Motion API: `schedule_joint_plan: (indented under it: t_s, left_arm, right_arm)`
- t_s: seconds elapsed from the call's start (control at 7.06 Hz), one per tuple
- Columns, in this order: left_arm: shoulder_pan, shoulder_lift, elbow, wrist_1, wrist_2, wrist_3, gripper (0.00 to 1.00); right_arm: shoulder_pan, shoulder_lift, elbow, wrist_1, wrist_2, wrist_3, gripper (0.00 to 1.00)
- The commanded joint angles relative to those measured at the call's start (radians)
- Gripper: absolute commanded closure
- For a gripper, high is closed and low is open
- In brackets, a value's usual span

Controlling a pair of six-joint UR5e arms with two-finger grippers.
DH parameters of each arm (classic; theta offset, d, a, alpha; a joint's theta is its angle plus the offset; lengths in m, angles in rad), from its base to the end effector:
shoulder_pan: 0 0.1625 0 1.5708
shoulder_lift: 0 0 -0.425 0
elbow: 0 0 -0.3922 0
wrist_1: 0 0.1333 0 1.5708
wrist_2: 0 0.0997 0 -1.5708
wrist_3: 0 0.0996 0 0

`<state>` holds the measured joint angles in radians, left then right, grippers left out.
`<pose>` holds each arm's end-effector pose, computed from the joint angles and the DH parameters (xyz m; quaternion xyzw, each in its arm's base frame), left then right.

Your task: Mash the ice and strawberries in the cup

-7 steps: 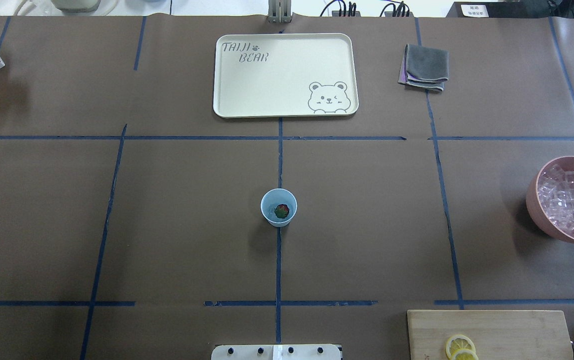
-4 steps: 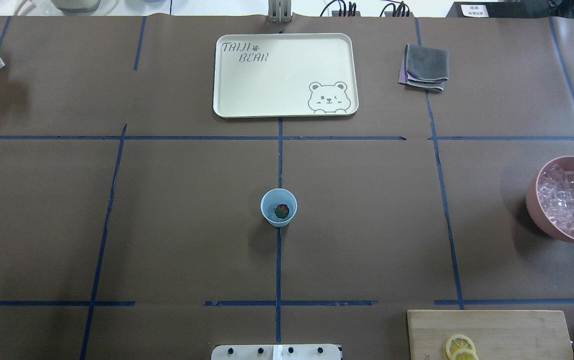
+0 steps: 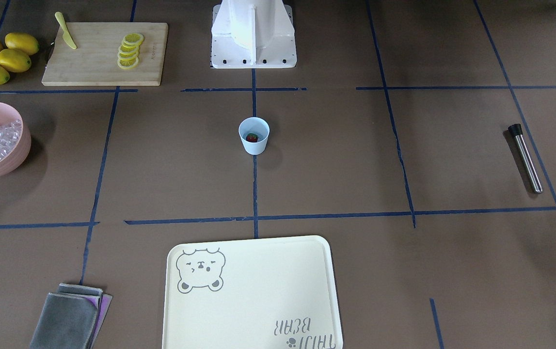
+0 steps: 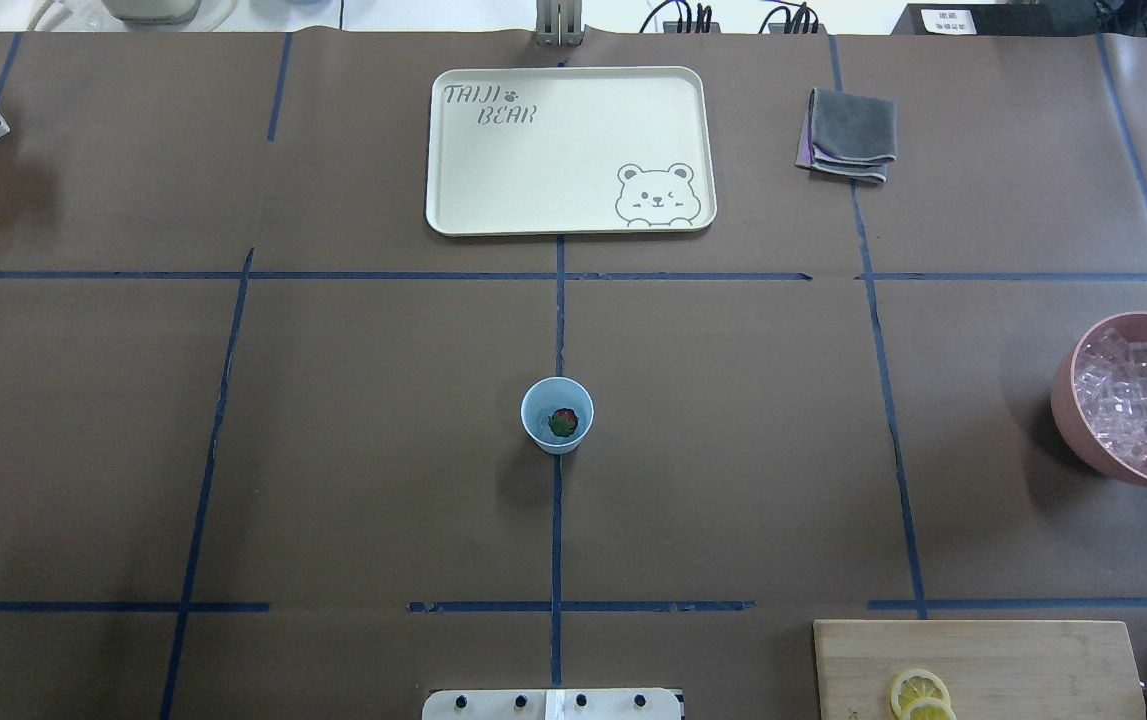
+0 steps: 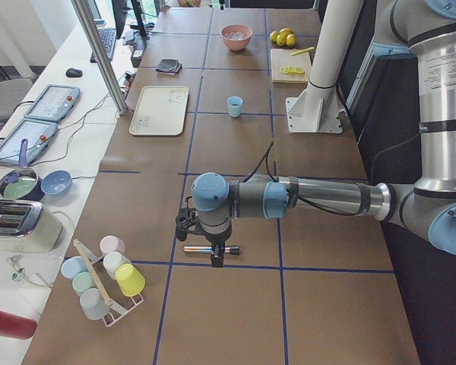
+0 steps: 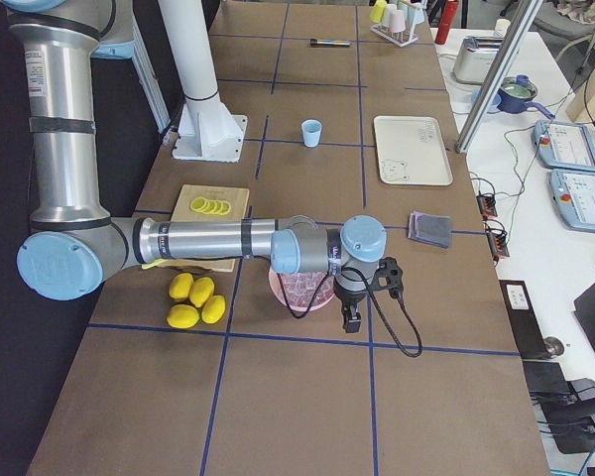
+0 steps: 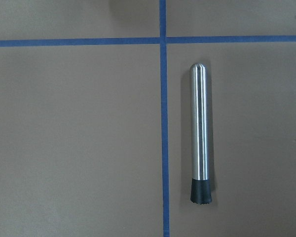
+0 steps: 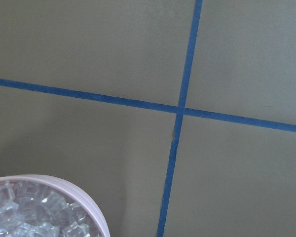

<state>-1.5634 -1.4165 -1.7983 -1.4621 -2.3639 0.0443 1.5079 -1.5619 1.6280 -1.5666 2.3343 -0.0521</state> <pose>-0.0592 -0.4234 0.6271 -0.0092 0.3864 0.0170 0.9221 0.0329 -0.5027 0.6263 0.0306 -0.3725 -0.0664 0.9252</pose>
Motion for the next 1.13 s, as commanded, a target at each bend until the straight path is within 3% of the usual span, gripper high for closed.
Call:
schedule_joint_plan:
  t_s: [0.0,0.99]
  left_arm:
    - [0.002,-0.001,0.000,0.000,0.064,-0.001,0.00]
    - [0.011,0.001,-0.009,0.012,0.061,0.005,0.00]
  right_arm:
    - [0.000,-0.003,0.003,0.000,-0.012,0.000,0.00]
    - [0.000,-0.001,-0.002,0.000,-0.023,0.002,0.00]
